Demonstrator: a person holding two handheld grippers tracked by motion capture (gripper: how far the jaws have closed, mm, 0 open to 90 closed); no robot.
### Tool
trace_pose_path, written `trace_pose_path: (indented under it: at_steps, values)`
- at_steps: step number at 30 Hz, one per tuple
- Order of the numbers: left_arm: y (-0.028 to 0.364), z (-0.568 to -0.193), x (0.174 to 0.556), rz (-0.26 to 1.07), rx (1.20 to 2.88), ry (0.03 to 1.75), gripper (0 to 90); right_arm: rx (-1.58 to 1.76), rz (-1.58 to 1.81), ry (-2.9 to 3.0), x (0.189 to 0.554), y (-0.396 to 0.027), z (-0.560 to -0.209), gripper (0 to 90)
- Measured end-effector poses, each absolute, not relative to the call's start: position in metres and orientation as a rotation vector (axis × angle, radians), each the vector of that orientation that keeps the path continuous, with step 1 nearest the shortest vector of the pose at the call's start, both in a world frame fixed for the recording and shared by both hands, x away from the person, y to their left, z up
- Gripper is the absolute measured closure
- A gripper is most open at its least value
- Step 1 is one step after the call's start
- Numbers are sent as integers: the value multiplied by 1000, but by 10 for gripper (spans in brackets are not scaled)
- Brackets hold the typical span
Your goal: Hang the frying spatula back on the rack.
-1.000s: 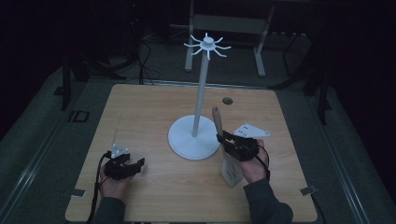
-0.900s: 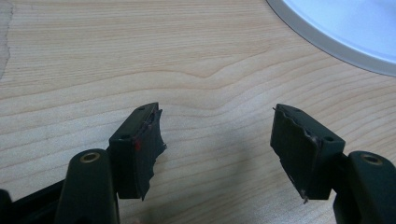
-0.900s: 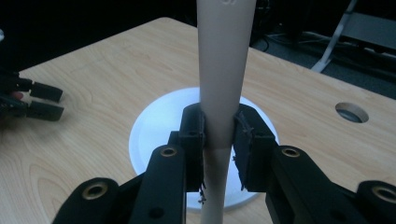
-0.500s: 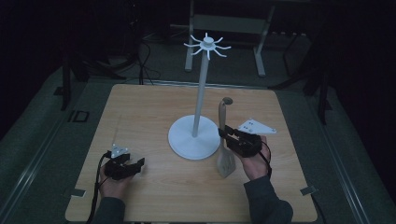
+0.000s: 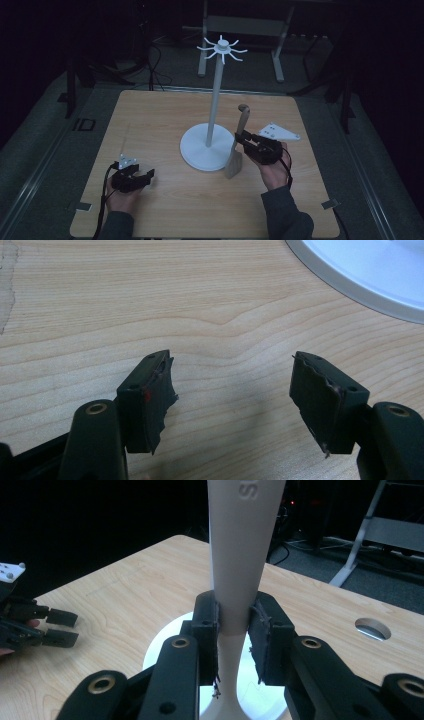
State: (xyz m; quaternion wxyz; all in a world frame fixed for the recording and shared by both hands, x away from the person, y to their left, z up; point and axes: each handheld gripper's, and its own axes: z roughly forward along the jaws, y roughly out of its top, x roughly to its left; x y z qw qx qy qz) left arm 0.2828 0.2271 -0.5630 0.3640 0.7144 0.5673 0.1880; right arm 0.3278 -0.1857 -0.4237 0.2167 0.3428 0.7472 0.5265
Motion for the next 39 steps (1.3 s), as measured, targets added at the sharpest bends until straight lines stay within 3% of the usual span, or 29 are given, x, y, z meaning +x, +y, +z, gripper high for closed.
trace_pose_path:
  at_steps: [39]
  values:
    - [227, -563, 283, 486, 1840, 1460, 338, 914, 1602, 1969, 348, -195, -373, 745]
